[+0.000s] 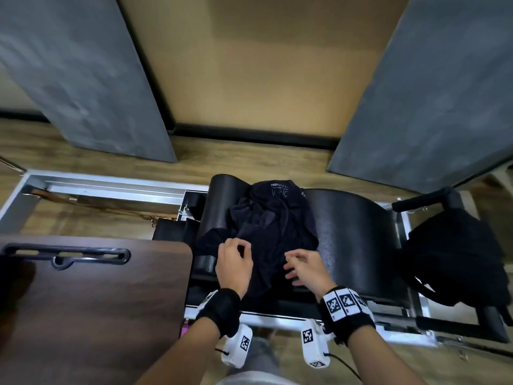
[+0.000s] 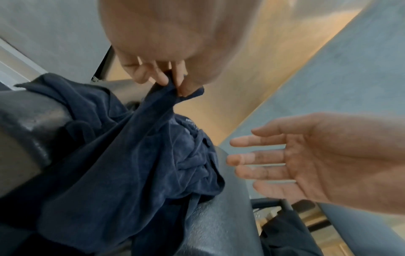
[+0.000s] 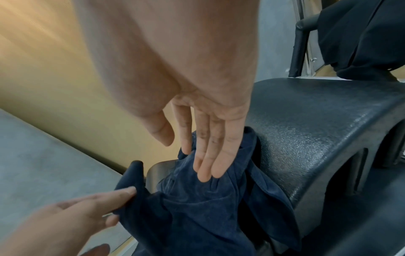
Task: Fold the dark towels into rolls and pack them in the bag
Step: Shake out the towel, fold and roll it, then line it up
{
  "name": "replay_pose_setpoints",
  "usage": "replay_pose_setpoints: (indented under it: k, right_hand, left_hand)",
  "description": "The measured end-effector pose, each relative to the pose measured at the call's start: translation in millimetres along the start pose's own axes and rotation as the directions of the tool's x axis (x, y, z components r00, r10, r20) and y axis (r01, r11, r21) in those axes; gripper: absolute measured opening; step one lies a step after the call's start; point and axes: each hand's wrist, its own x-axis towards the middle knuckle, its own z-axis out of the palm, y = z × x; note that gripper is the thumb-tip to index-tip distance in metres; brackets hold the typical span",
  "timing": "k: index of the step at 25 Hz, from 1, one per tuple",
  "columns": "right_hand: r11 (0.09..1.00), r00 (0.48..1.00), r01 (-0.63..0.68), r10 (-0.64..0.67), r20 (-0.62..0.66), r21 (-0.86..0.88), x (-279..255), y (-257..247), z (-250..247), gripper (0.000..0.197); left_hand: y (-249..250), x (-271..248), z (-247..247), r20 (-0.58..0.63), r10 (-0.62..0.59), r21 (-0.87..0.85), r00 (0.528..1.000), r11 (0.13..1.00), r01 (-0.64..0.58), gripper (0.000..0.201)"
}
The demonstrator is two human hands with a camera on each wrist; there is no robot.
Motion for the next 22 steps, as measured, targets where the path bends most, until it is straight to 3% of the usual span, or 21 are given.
replay_pose_setpoints:
  k: [1, 3, 6, 8, 12, 15, 19, 22]
  right_hand:
    - [1.000, 1.000, 0.020, -0.019, 0.022, -0.018, -2.0, -5.2, 0.4, 0.018]
    - [0.992, 0.991, 0.109, -0.104, 0.087, -0.059, -12.3, -18.4, 2.1, 0.029]
    - [0.937, 0.921, 0.345, -0.326, 0.212, -0.060, -31.9, -38.5, 6.5, 0.055]
    - [0.888, 0.864, 0.457, -0.428, 0.263, -0.056, -45.6, -44.1, 6.5, 0.053]
    - [0.785, 0.805, 0.592, -0.566, 0.178, -0.182, -80.7, -33.5, -3.5, 0.009]
    - [0.722, 0.744, 0.664, -0.663, 0.079, -0.193, -119.8, -31.1, -19.3, 0.016]
    - [0.632, 0.632, 0.768, -0.774, -0.041, -0.103, -175.9, -42.1, -37.5, 0.010]
    - [0.553, 0.549, 0.833, -0.832, -0.083, -0.026, -224.2, -43.7, -44.1, 0.009]
  left_hand:
    - [1.5, -0.2, -6.3, -0.014, 0.036, -0.087, 0.999, 0.995, -0.037, 0.009]
    - [8.8, -4.7, -21.6, 0.046, 0.074, -0.286, 0.996, 0.956, -0.058, 0.038]
    - [24.0, -18.1, -40.8, 0.194, 0.125, -0.426, 0.973, 0.904, -0.031, 0.070]
    - [31.5, -30.3, -53.4, 0.240, 0.180, -0.427, 0.954, 0.902, -0.062, 0.055]
    - [35.8, -65.0, -78.9, 0.224, 0.308, -0.444, 0.925, 0.877, -0.184, 0.023]
    - [43.3, -94.4, -99.5, 0.155, 0.397, -0.505, 0.905, 0.819, -0.273, 0.020]
    - [62.2, -124.0, -125.7, -0.038, 0.456, -0.544, 0.889, 0.737, -0.401, 0.023]
    - [77.9, -151.6, -146.7, -0.115, 0.508, -0.552, 0.854, 0.682, -0.480, 0.021]
